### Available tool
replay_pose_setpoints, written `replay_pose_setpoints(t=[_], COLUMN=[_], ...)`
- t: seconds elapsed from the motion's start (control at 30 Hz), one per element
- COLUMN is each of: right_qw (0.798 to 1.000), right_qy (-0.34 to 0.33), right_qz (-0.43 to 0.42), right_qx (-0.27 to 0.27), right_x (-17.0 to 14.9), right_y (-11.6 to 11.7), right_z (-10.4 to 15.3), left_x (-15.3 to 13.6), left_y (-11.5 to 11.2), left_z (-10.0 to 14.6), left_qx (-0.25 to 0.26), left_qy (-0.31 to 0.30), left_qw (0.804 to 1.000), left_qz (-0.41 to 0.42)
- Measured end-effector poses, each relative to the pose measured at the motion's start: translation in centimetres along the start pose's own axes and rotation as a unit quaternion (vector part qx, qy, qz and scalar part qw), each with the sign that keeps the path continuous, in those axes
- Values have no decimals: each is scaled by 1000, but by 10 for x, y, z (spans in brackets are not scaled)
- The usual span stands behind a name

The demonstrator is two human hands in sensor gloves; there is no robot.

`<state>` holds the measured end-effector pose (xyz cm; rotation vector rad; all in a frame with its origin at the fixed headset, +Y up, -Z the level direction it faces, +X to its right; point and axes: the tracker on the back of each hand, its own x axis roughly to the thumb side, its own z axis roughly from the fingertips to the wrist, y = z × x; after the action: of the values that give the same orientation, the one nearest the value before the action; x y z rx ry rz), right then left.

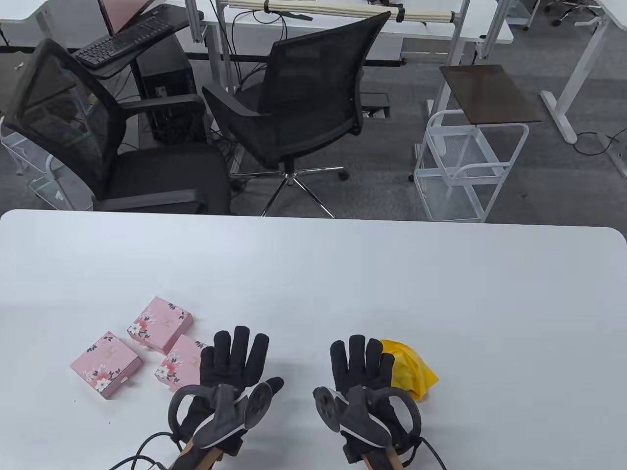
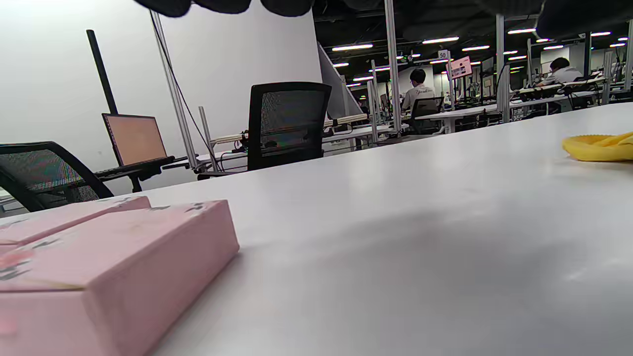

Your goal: Dust necklace

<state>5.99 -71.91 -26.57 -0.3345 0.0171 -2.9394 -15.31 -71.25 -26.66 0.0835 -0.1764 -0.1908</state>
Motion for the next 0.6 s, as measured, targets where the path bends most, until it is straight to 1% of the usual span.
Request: replay_pose_setpoints(t=[0.3, 0.47, 0.6], right_qw=[1000, 1000, 1000], right_qy=[4, 7, 8], right_qz=[-8, -11, -13], right_qx=[-3, 0, 0], right_x=[-2, -3, -4], right_y=[-1, -1, 0], right_z=[1, 0, 0], left_x=[-7, -21, -36], left_y=[4, 7, 11], left_z=[0, -2, -2], left_qx=[-1, -8, -21], left_qy=[13, 33, 65], left_qw=[1000, 999, 997], left_qz=[10, 31, 44])
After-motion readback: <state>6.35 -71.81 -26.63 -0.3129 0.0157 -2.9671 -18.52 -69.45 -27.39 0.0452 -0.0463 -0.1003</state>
